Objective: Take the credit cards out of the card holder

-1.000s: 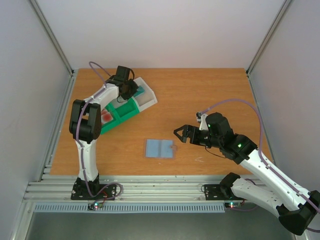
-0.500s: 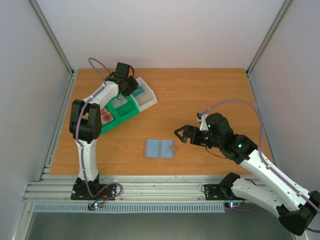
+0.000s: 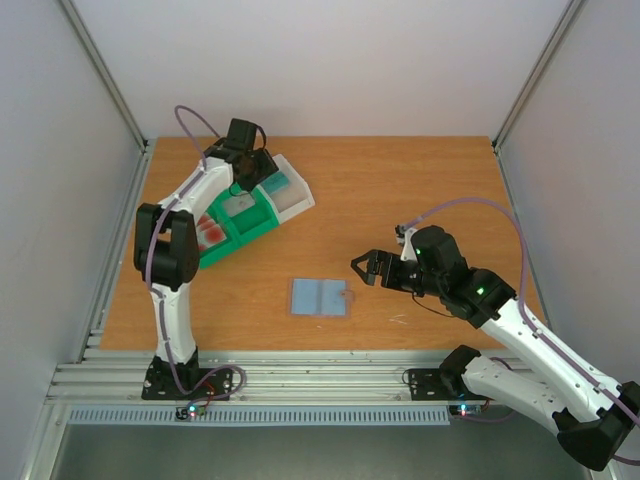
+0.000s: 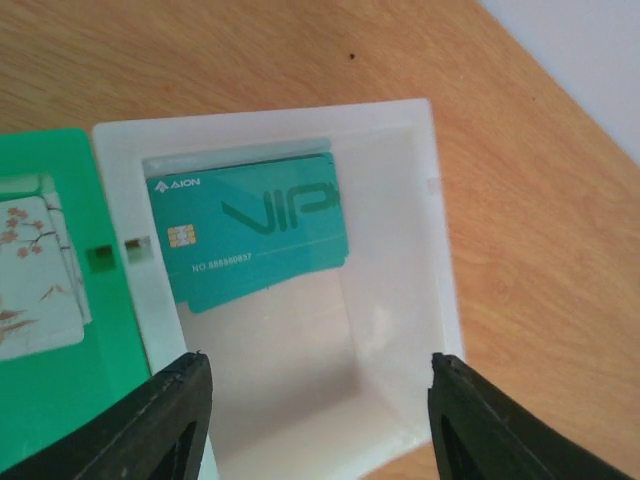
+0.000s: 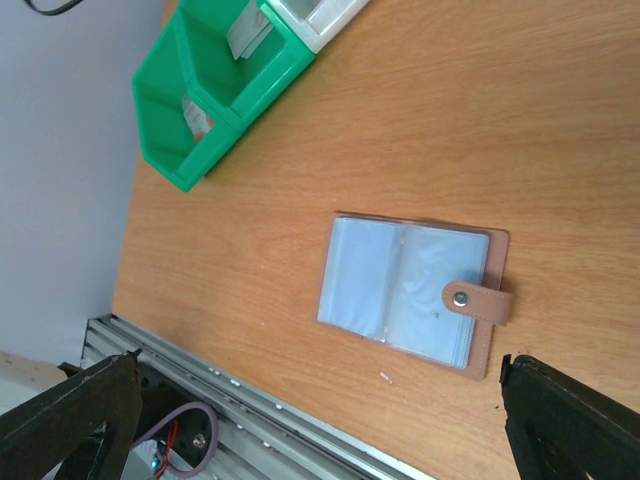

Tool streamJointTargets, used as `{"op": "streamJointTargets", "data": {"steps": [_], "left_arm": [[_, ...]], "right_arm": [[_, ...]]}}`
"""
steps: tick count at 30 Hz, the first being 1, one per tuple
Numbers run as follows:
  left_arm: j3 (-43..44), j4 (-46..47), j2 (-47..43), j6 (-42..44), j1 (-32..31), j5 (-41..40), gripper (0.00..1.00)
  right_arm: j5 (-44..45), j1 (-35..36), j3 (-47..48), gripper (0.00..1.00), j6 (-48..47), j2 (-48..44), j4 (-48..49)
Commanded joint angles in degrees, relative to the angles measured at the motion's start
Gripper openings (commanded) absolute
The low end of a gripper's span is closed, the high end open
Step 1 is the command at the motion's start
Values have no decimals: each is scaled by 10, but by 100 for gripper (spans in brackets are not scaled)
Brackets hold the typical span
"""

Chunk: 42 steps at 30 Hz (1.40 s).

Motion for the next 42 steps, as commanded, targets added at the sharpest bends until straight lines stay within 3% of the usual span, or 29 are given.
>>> {"op": "streamJointTargets", "data": {"steps": [1, 4, 5, 14, 21, 32, 42], "left_arm": [[-7, -24, -89, 46, 2, 15, 69], [-45, -27, -139, 71, 2, 40, 97], [-58, -31, -156, 84, 2, 50, 99], [-219, -20, -335, 180, -18, 168, 99], [-358, 24, -495, 188, -41, 224, 99], [-456, 26, -677, 204, -59, 283, 99], [-505, 64, -770, 175, -59, 303, 99]], "right_arm": [[25, -1, 34, 99, -17, -1, -25], [39, -1, 44, 99, -24, -4, -41], [44, -1, 48, 98, -25, -4, -46], [80, -1, 76, 98, -53, -19, -86], [120, -1, 75, 99, -52, -45, -109], [142, -1, 117, 98, -82, -46, -138], [134, -1, 133, 99, -92, -47, -137]]}}
